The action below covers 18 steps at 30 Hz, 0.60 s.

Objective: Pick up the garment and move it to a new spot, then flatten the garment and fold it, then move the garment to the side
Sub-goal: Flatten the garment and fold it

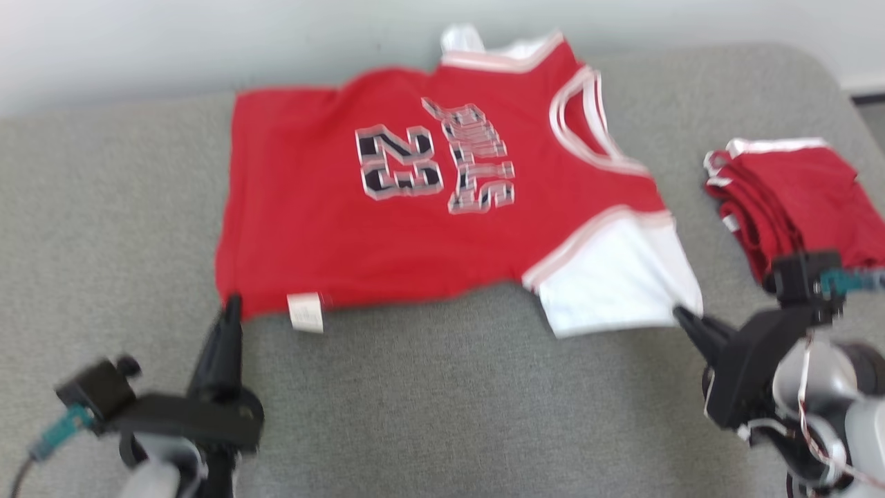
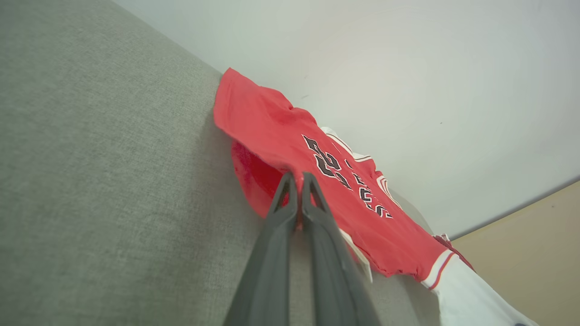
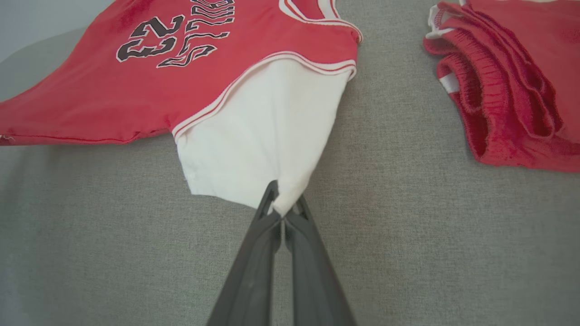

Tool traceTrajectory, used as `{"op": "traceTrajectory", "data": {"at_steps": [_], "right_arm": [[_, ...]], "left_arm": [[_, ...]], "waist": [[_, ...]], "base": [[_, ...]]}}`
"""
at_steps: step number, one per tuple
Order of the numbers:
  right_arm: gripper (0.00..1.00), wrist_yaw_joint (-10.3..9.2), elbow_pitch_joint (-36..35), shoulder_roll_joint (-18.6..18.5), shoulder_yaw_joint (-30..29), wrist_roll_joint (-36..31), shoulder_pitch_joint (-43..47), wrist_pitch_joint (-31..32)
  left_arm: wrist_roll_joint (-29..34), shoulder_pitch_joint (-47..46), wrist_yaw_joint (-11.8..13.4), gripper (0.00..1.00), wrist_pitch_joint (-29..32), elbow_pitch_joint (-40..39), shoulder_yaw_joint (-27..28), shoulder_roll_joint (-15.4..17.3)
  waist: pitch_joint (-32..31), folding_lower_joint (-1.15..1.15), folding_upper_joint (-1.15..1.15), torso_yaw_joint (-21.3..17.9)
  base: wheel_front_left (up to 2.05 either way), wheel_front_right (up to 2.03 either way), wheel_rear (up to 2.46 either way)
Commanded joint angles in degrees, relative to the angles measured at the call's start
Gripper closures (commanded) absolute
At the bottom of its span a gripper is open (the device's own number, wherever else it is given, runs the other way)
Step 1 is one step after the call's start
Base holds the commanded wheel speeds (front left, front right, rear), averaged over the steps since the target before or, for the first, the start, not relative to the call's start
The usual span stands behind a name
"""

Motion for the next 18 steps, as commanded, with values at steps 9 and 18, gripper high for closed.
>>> {"op": "traceTrajectory", "data": {"at_steps": [9,18], "right_arm": [[1.0,0.0,-0.31,5.48,-7.33,-4.99,10.72,-0.21],[1.0,0.0,1.01,6.15,-9.72,-7.97,17.06,3.34]], "left_arm": [[4.09,12.06,2.65,1.0,-0.03,-0.56,0.27,-2.66],[6.18,19.6,4.67,1.0,1.11,0.44,-1.88,-2.35]], "waist": [[-7.94,0.02,0.02,1.26],[-8.88,0.02,0.02,1.73]], "base": [[0.0,0.0,0.0],[0.0,0.0,0.0]]}}
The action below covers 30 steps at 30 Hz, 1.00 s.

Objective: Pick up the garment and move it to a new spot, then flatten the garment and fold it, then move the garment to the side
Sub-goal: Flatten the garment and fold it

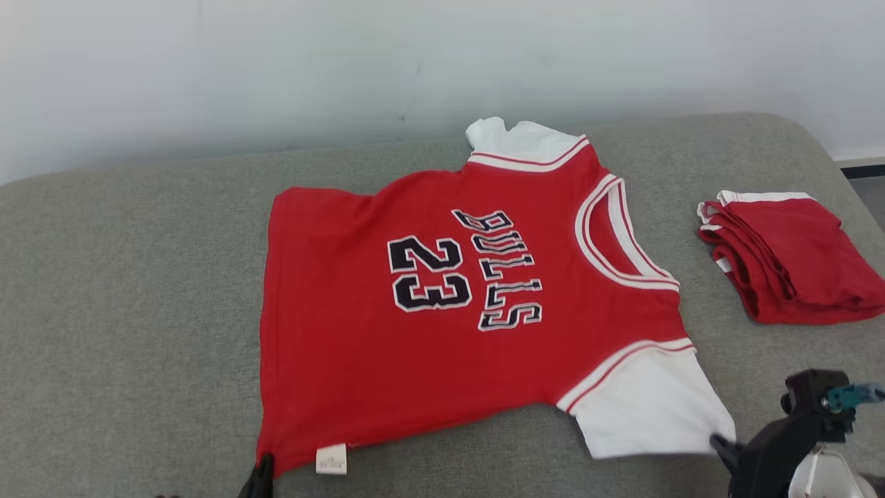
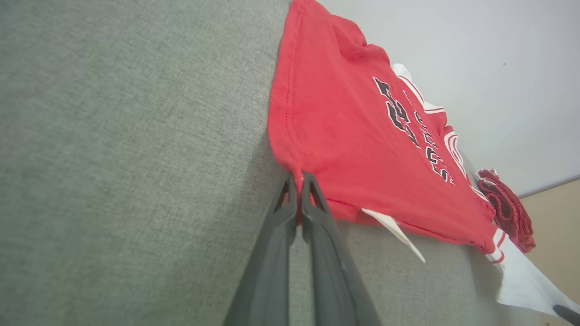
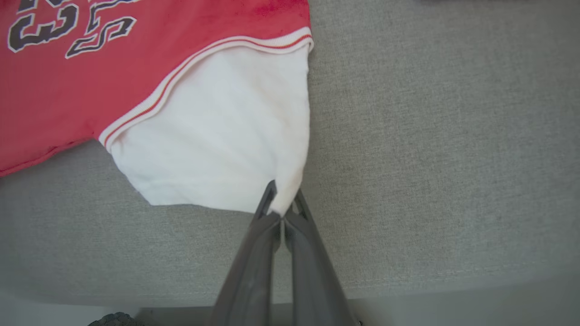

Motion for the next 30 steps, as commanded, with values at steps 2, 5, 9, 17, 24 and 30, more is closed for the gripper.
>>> {"op": "traceTrajectory", "data": {"at_steps": [2,5,9,17,24,30], "right_arm": [[1.0,0.0,-0.28,-0.67,-0.4,-0.26,2.76,3.19],[1.0,0.0,-1.91,-0.77,-0.97,0.76,5.02,7.36],[1.0,0.0,-3.86,-0.86,-1.38,1.56,7.18,11.36],[1.0,0.0,-8.63,1.51,-3.44,5.71,6.62,12.56],[1.0,0.0,-9.34,3.38,-4.09,10.65,-1.71,8.04],[1.0,0.0,-2.69,3.86,-4.1,9.51,-11.56,0.95]], "left_arm": [[0.94,2.0,0.98,1.0,1.02,0.07,-0.41,0.97],[0.9,3.27,1.71,1.0,1.83,-0.61,-0.61,1.68],[1.91,4.37,2.69,1.0,3.29,-1.19,-1.4,3.11],[0.96,4.75,4.02,1.0,3.31,-5.24,-0.57,2.98],[0.21,0.03,4.24,1.0,4.21,-7.98,-0.21,2.21],[0.87,-6.26,4.66,1.0,5.22,-6.36,-0.44,1.53]], "waist": [[-0.26,0.01,0.0,0.3],[-0.18,0.01,0.0,0.46],[0.05,0.01,0.0,0.3],[0.43,0.01,0.0,0.49],[1.06,0.01,0.0,0.69],[1.94,0.01,0.0,0.95]], "base": [[0.0,0.0,0.0],[0.0,0.0,0.0],[0.0,0.0,0.0],[0.0,0.0,0.0],[0.0,0.0,0.0],[0.0,0.0,0.0]]}}
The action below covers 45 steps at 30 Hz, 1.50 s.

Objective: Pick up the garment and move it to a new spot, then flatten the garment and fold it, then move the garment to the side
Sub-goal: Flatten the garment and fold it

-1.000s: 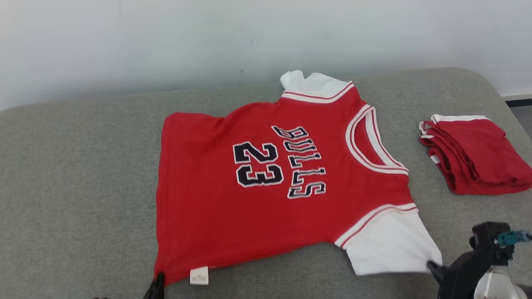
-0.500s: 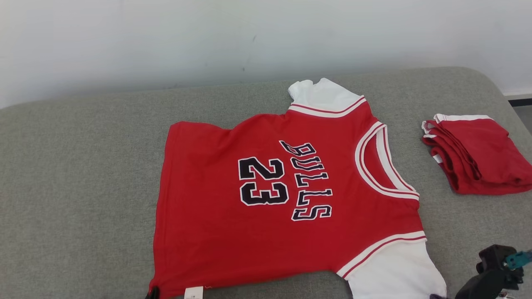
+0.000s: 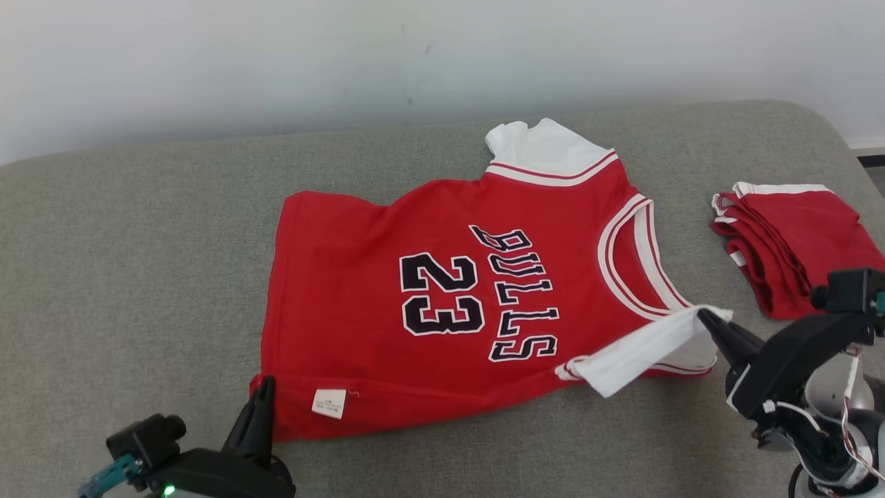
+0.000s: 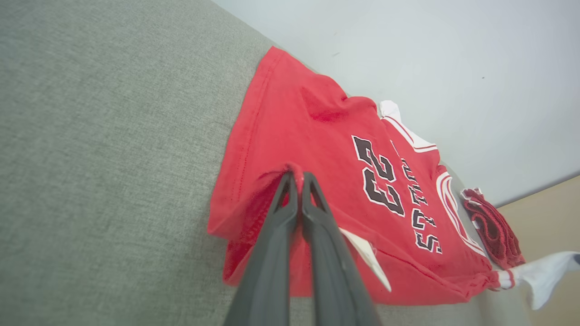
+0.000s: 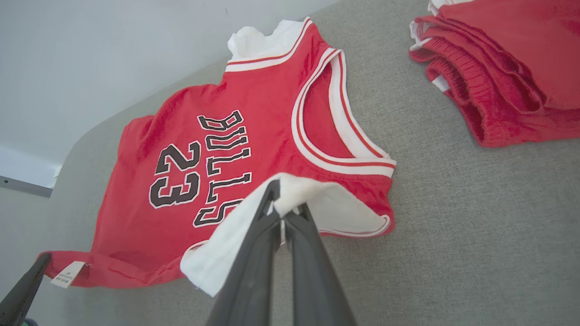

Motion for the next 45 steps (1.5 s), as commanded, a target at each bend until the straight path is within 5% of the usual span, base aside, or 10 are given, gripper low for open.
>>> {"op": "traceTrajectory", "data": {"at_steps": [1,15,33,34,36,38,39,45], "right_arm": [[1.0,0.0,1.52,0.1,0.1,-0.8,-1.99,-1.76],[1.0,0.0,16.92,-4.89,8.31,-1.35,-15.51,-14.57],[1.0,0.0,28.31,-10.51,18.28,3.51,-23.32,-25.4],[1.0,0.0,29.06,-10.51,18.7,3.66,-23.61,-25.86],[1.0,0.0,30.54,-10.61,18.8,3.46,-24.51,-27.65],[0.0,0.0,32.2,-10.6,19.31,2.89,-25.11,-28.97],[0.0,0.0,32.8,-10.61,19.52,2.66,-25.45,-30.02],[0.0,0.0,35.1,-10.71,20.79,2.95,-26.5,-35.2]], "left_arm": [[1.46,-1.78,0.57,1.0,-0.17,0.92,-0.28,0.18],[4.9,-12.52,-0.01,1.0,-2.63,11.65,-1.96,-0.99],[8.06,-20.13,-1.86,1.0,-5.83,20.78,-1.94,-2.99],[8.23,-20.31,-1.86,0.75,-5.9,21.04,-1.72,-3.11],[8.34,-20.67,-2.23,0.77,-6.05,21.63,-1.3,-3.54],[8.93,-21.07,-2.52,0.6,-6.17,22.12,-0.94,-3.77],[9.41,-21.24,-2.07,0.0,-6.21,22.42,-0.63,-3.84],[14.14,-20.79,-1.65,0.0,-6.31,20.17,2.71,-4.07]], "waist": [[0.41,-0.01,0.0,0.22],[3.18,-0.01,0.0,1.03],[5.14,-0.01,0.0,1.02],[5.24,-0.01,0.0,1.01],[5.44,-0.01,0.0,1.01],[5.63,-0.01,0.0,0.99],[5.69,-0.01,0.0,0.99],[5.1,-0.01,0.0,1.03]], "base": [[0.0,0.0,0.0],[0.0,0.0,0.0],[0.0,0.0,0.0],[0.0,0.0,0.0],[0.0,0.0,0.0],[0.0,0.0,0.0],[0.0,0.0,0.0],[0.0,0.0,0.0]]}}
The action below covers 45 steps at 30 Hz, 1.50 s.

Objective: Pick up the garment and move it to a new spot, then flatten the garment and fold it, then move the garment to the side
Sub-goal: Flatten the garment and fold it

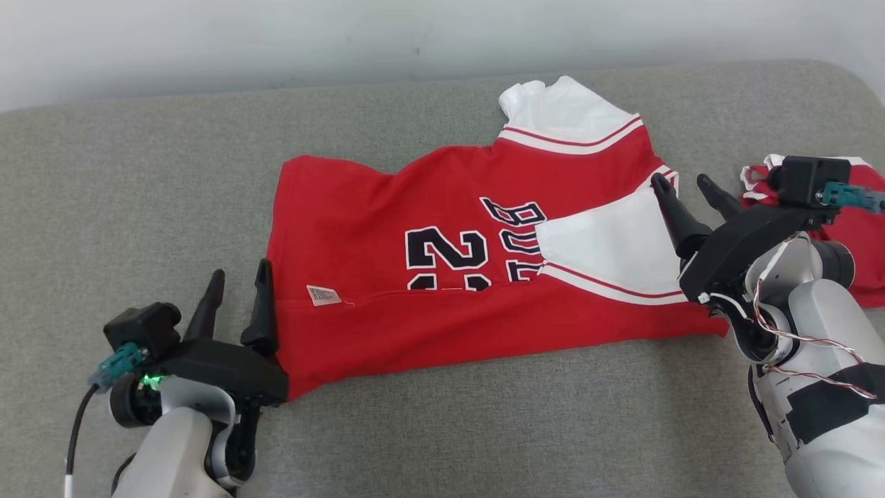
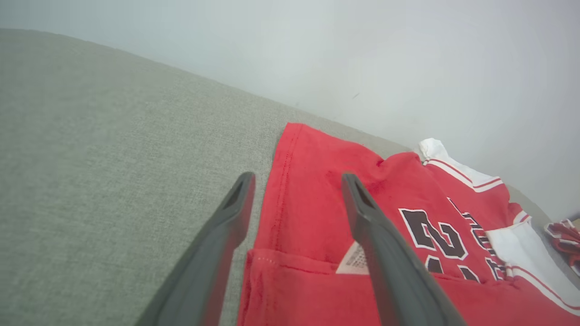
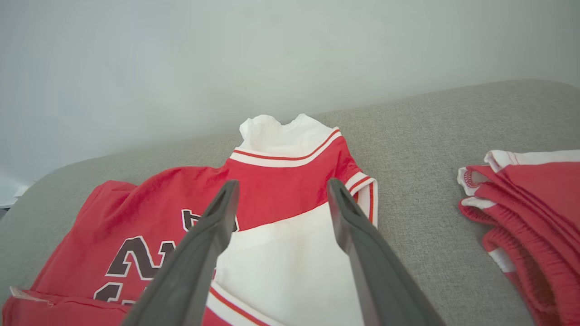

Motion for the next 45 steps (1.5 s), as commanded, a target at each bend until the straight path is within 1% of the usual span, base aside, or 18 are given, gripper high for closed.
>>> {"op": "traceTrajectory", "data": {"at_steps": [1,5,8,11,12,13,18,20,23,29,32,36,37,38,39,40,45], "right_arm": [[0.0,0.0,-0.07,-0.49,0.3,0.7,-0.07,-1.28],[0.0,0.0,-1.09,-2.11,0.12,1.39,2.77,-1.54],[0.0,0.0,-2.26,-3.27,-1.31,0.38,5.69,0.14],[0.0,0.0,-3.26,-3.81,-4.12,-1.4,9.31,2.29],[0.0,0.0,-3.83,-2.89,-6.66,-2.24,11.52,3.65],[0.0,0.0,-4.01,-2.5,-7.73,-2.97,12.37,4.36],[0.0,0.0,-4.12,-0.5,-11.16,-8.04,14.08,7.52],[0.0,0.0,-3.75,-0.15,-11.59,-9.18,13.86,8.09],[0.0,0.0,-2.39,1.57,-12.69,-11.55,12.88,9.7],[0.0,0.0,1.41,3.05,-14.29,-16.63,11.49,11.56],[0.0,0.0,3.13,3.66,-15.19,-18.82,10.88,11.99],[0.0,0.0,5.09,5.39,-16.31,-20.6,10.75,12.31],[0.0,0.0,5.52,6.05,-16.39,-20.8,10.59,12.52],[0.25,0.01,5.97,6.55,-16.41,-20.75,10.43,12.77],[0.62,0.03,6.18,6.8,-16.52,-20.66,10.24,12.41],[1.0,0.04,6.33,6.91,-16.48,-20.76,10.06,11.97],[1.0,-0.01,6.1,6.3,-16.56,-19.97,10.34,9.58]], "left_arm": [[2.61,1.08,0.06,0.0,-0.24,-1.64,1.13,0.3],[8.72,5.25,0.32,0.0,-0.25,-6.73,3.04,0.96],[13.5,9.35,0.57,0.0,-0.2,-9.81,2.33,1.47],[17.0,13.28,1.09,0.0,-0.19,-11.83,0.93,1.45],[18.94,15.05,1.61,0.0,-0.19,-12.56,0.33,1.54],[19.62,15.77,1.89,0.0,-0.2,-12.58,0.15,1.46],[21.7,15.39,3.67,0.0,-0.2,-9.94,0.42,1.18],[22.02,14.72,3.83,0.0,-0.2,-9.48,0.53,0.92],[22.67,13.37,4.57,0.0,-0.2,-7.78,0.67,0.12],[24.02,9.91,3.94,0.0,-0.2,-1.75,-0.73,-0.33],[24.11,8.26,4.08,0.0,-0.2,1.1,-1.08,-0.5],[23.31,7.11,2.98,0.0,-0.08,4.44,-1.46,-0.98],[22.87,6.91,2.69,0.21,0.04,5.29,-1.45,-1.13],[22.71,6.75,2.33,0.69,0.07,5.98,-1.51,-1.27],[22.46,6.62,2.11,0.96,0.07,6.52,-1.51,-1.48],[22.23,6.49,1.7,1.0,0.13,7.09,-1.49,-1.71],[21.07,6.63,0.5,1.0,0.16,8.74,-1.62,-2.03]], "waist": [[-0.69,0.0,-0.01,0.03],[-1.99,0.0,-0.01,0.01],[-2.79,0.0,-0.01,-0.06],[-3.2,0.0,-0.01,-0.2],[-3.15,0.0,-0.01,-0.3],[-3.02,0.0,-0.01,-0.36],[-1.62,0.0,-0.01,-0.74],[-1.26,0.0,-0.01,-0.79],[-0.41,0.0,-0.01,-0.71],[0.62,0.0,-0.01,0.21],[0.98,0.0,-0.01,0.55],[1.18,0.0,-0.01,0.55],[1.16,0.0,-0.01,0.47],[1.18,0.0,-0.01,0.4],[1.16,0.0,-0.01,0.36],[1.11,0.0,-0.01,0.36],[-0.19,0.0,-0.01,0.54]], "base": [[0.0,0.0,0.0],[0.0,0.0,0.0],[0.0,0.0,0.0],[0.0,0.0,0.0],[0.0,0.0,0.0],[0.0,0.0,0.0],[0.0,0.0,0.0],[0.0,0.0,0.0],[0.0,0.0,0.0],[0.0,0.0,0.0],[0.0,0.0,0.0],[0.0,0.0,0.0],[0.0,0.0,0.0],[0.0,0.0,0.0],[0.0,0.0,0.0],[0.0,0.0,0.0],[0.0,0.0,0.0]]}}
